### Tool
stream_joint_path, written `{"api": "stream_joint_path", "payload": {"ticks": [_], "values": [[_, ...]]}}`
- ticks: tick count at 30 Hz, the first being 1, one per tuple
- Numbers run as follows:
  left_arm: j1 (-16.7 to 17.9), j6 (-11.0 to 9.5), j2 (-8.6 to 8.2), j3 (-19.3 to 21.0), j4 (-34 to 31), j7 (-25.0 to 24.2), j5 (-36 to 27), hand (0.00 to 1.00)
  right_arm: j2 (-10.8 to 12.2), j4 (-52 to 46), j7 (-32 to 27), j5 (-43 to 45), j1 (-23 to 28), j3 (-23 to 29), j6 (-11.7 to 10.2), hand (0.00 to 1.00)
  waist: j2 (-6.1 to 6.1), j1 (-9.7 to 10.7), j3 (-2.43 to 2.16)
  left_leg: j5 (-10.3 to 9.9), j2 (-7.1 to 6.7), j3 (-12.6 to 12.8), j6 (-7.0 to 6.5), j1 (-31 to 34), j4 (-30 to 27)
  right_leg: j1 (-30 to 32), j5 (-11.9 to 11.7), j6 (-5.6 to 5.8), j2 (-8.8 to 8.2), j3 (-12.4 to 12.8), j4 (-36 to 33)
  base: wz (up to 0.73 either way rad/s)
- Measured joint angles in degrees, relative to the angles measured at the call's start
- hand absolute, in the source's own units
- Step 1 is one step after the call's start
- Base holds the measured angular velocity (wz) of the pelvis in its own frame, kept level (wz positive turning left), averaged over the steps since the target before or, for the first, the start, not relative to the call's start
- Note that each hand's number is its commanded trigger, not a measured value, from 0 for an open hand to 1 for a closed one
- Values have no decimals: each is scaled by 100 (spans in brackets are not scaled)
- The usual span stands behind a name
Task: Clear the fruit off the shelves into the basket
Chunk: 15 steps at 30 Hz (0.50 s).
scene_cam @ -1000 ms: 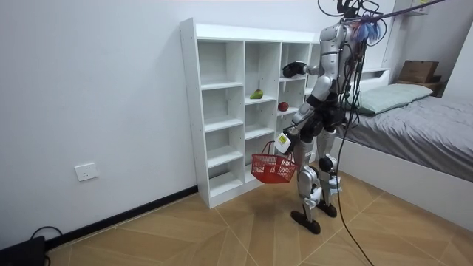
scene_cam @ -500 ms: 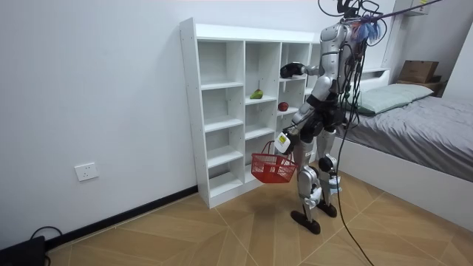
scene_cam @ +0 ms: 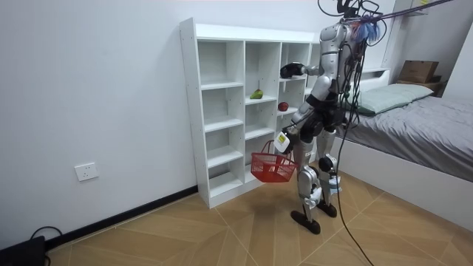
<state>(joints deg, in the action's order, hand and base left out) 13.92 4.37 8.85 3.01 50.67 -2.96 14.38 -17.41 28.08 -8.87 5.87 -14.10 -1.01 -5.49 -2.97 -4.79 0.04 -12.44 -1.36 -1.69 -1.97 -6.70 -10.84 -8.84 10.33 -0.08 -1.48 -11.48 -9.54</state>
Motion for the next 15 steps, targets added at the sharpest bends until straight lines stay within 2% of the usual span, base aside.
{"api": "stream_joint_path", "payload": {"ticks": [2, 4, 7, 10, 15], "values": [[-16, -32, -12, 6, -7, 1, 1, 100, 24, -221, 49, -84, 137, -5, 13, 100, 4, 12, -9, 0, 2, 18, 0, 5, -1, 10, 0, 0, 0, 1, 0, 0], [-28, -109, -58, 16, -8, 3, 8, 100, 113, -933, 132, 80, 604, 1, 11, 100, 42, 14, -25, 1, 2, -2, 0, 29, -2, 42, 0, 0, -2, -12, 1, 0], [-26, -233, -60, 11, -6, 15, -18, 100, 194, -1549, 316, 42, 1036, -25, -4, 100, 95, 56, -51, 3, 1, 5, -2, 32, -1, 45, 0, 0, -2, -17, 0, 0], [-26, -357, -62, 13, 2, 58, -18, 100, 192, -1830, 498, 43, 1162, -26, 9, 100, 103, 147, -47, 10, -4, 47, -9, 27, 10, 56, 0, 1, -9, 45, -1, -3], [-24, -444, -69, 14, 7, 170, -19, 100, 191, -2437, 667, 34, 1428, -10, 11, 100, 84, 244, -44, 9, 4, 132, -11, 10, 55, 71, 0, 1, -6, 113, -8, -8]]}}
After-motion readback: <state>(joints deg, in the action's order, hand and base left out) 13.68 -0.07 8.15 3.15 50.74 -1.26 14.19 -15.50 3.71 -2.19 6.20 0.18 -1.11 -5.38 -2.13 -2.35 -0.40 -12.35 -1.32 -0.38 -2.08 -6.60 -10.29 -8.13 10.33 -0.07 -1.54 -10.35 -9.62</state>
